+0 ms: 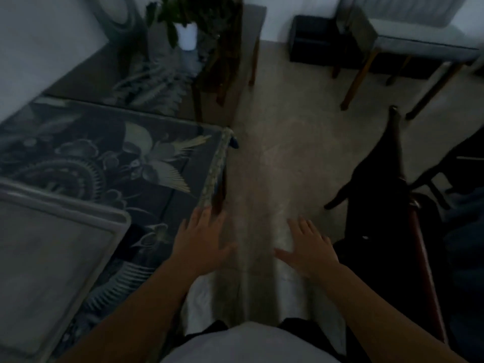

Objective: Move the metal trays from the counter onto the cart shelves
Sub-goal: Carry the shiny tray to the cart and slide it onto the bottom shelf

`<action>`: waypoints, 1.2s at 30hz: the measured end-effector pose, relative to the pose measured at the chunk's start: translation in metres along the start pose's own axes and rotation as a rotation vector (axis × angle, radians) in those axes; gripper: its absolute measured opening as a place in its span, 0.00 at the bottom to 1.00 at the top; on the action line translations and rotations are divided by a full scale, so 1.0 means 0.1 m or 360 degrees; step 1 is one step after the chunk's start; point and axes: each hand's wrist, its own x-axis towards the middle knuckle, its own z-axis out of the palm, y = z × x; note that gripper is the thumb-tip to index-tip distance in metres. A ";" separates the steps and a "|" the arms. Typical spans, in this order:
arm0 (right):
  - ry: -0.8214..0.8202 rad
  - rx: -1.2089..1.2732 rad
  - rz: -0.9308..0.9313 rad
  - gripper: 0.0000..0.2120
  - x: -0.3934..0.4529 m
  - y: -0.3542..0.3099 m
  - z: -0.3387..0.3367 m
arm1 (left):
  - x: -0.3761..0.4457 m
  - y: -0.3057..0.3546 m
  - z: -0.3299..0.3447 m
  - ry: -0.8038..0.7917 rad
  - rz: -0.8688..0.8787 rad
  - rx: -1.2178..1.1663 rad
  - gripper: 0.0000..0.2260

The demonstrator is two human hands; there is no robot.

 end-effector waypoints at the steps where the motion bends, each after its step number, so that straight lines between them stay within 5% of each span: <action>1: -0.0043 -0.0022 -0.0099 0.55 0.21 -0.14 -0.05 | 0.02 -0.16 -0.01 0.0010 -0.0084 -0.0041 0.42; 8: -0.0314 -0.0273 -0.1151 0.53 1.44 -1.62 -0.04 | -0.70 -1.26 0.28 0.0168 -0.1179 -0.0292 0.46; 16: -0.0323 -0.0579 -0.2309 0.47 1.49 -3.36 0.34 | -1.52 -1.51 0.72 0.0187 -0.2185 -0.0731 0.39; 23: -0.0295 -0.0766 -0.2310 0.37 1.44 -3.70 0.70 | -1.45 -1.29 0.87 0.0159 -0.2282 -0.0625 0.36; 29: -0.0222 -0.0576 -0.2346 0.20 1.45 -3.25 0.70 | -1.41 -0.99 0.85 0.0297 -0.2281 -0.0816 0.18; 36: -0.0341 -0.0557 -0.2379 0.20 1.57 -2.45 0.74 | -1.49 -0.15 1.03 0.0541 -0.1953 -0.0949 0.06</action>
